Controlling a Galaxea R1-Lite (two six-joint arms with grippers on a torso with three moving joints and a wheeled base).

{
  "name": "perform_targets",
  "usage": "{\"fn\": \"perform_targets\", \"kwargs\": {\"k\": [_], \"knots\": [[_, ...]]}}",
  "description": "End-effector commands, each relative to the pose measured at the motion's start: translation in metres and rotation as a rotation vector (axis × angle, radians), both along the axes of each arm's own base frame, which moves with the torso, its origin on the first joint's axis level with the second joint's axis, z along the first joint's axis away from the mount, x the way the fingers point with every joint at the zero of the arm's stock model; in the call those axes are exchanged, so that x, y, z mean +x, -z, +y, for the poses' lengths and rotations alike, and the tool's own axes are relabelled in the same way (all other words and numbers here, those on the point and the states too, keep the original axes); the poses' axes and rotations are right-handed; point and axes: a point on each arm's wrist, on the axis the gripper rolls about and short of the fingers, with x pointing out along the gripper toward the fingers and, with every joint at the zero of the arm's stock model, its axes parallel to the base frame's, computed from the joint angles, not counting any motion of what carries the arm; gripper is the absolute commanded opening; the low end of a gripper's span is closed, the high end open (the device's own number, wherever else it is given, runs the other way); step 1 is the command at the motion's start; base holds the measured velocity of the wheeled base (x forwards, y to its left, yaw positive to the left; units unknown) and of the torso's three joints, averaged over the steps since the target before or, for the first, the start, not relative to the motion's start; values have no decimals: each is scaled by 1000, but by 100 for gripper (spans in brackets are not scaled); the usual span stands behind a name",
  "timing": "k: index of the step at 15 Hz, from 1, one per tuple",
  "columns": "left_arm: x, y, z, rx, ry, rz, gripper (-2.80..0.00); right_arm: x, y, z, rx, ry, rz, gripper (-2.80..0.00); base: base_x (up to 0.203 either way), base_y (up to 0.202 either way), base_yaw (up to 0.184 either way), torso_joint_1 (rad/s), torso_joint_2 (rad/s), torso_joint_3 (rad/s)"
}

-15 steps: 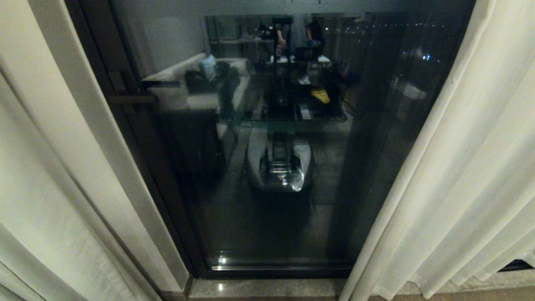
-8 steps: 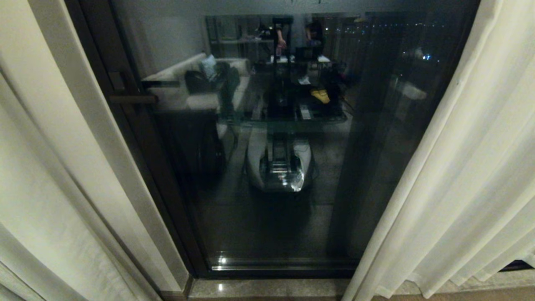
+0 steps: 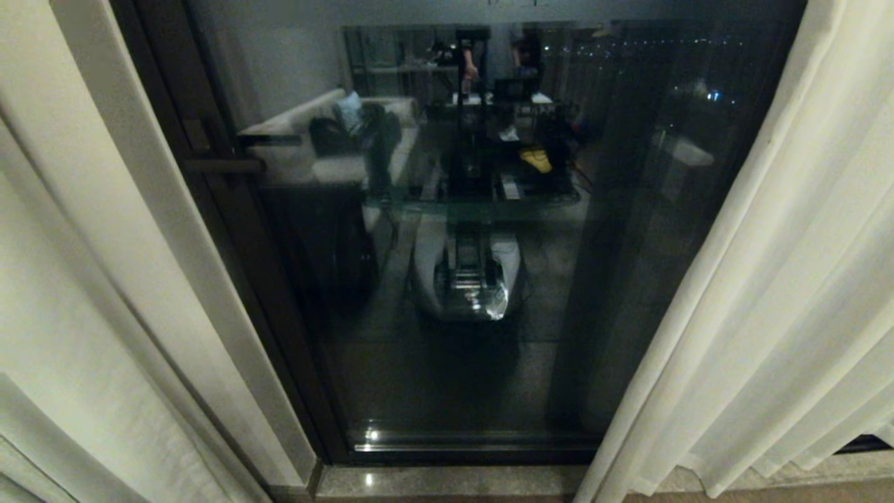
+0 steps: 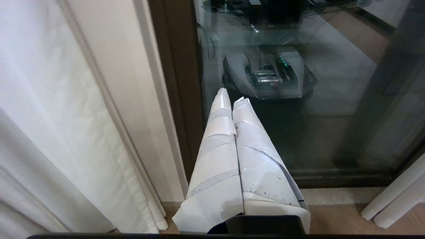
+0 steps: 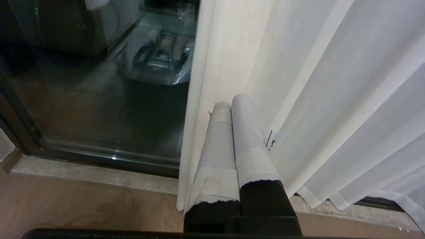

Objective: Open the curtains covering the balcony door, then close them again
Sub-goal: Close the inner curtains on both sides

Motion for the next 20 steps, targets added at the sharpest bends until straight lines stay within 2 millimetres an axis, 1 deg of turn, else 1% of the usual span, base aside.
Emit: {"fn": "perform_targets", "kwargs": {"k": [1, 3, 13, 20], "knots": [[0, 0, 0, 1, 0, 0, -280, 0, 0, 0, 0, 0, 2, -280, 0, 0, 0, 0, 0, 0], [0, 0, 0, 1, 0, 0, -280, 0, 0, 0, -2, 0, 2, -280, 2, 89, -7, 0, -2, 4], [0, 0, 0, 1, 0, 0, -280, 0, 0, 0, -2, 0, 2, -280, 0, 177, 1, 3, 3, 2], [0, 0, 0, 16, 2, -1, -280, 0, 0, 0, 0, 0, 2, -280, 0, 0, 0, 0, 0, 0]]}}
